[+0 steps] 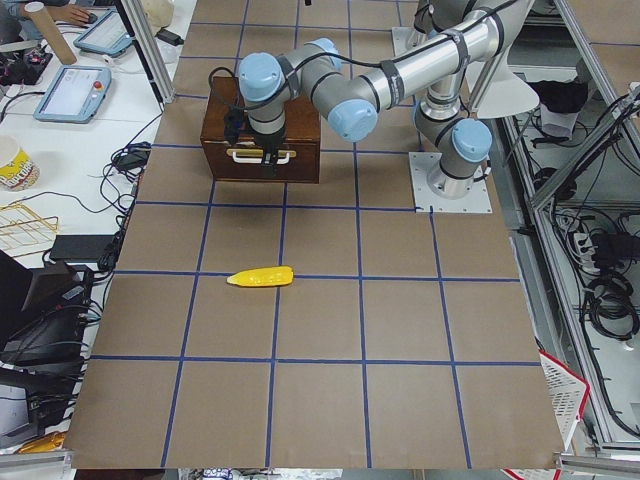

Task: Open drawer and put corn inside
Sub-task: 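Move the left gripper off the cabinet toward the drawer's white handle, then lower the left gripper and hook the white drawer handle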

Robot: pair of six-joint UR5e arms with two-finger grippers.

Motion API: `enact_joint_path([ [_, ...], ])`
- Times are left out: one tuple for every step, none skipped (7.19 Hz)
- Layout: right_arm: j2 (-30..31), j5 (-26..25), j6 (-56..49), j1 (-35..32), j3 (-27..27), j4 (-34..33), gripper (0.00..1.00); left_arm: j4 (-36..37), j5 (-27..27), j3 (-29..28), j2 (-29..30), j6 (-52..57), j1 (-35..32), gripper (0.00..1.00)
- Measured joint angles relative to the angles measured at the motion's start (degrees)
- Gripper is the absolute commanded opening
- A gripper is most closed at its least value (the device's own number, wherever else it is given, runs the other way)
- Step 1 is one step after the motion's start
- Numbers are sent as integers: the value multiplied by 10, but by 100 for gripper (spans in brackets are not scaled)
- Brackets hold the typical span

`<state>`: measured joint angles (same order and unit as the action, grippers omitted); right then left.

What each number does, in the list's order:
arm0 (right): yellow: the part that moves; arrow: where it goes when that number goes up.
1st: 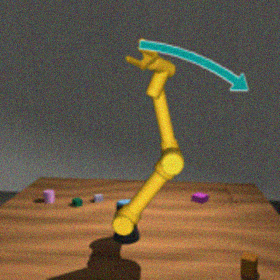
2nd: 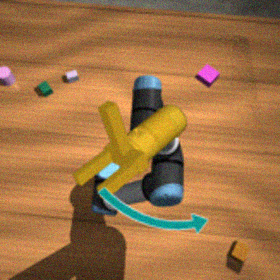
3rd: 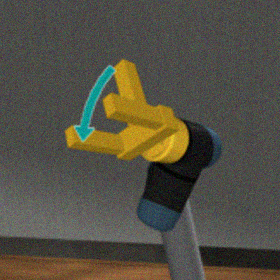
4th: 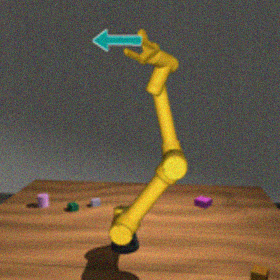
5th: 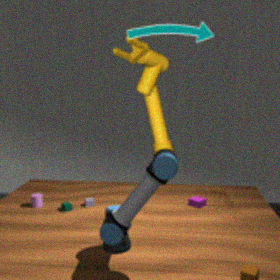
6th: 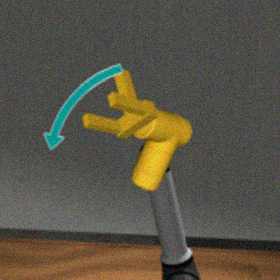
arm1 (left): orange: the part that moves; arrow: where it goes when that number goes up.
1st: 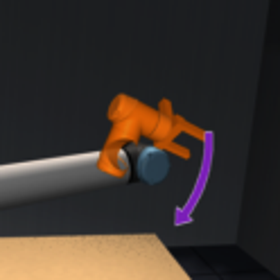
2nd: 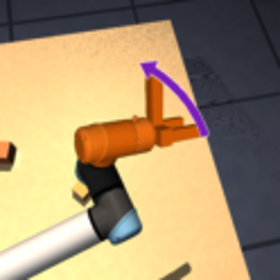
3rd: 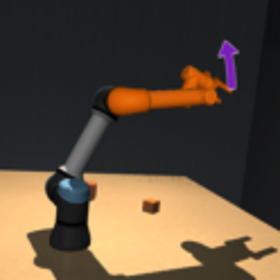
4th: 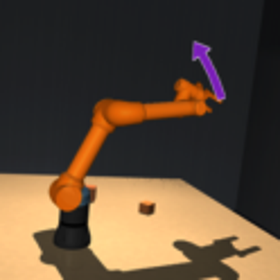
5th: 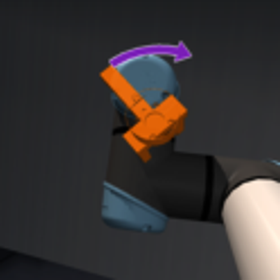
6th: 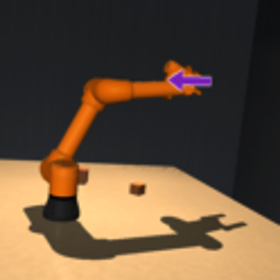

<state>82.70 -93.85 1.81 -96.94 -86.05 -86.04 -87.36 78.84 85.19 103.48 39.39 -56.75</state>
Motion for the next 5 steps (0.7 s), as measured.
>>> enact_joint_path([
  [0, 0, 0, 0, 0, 0, 100, 20, -13, 2, 21, 11, 5, 100],
  [0, 0, 0, 0, 0, 0, 100, 35, -29, 3, 40, 12, 6, 100],
  [0, 0, 0, 0, 0, 0, 100, 42, -49, 4, 55, 7, 6, 100],
  [0, 0, 0, 0, 0, 0, 100, 44, -62, 5, 67, -3, 3, 100],
  [0, 0, 0, 0, 0, 0, 100, 46, -68, 6, 75, -19, -5, 100],
])
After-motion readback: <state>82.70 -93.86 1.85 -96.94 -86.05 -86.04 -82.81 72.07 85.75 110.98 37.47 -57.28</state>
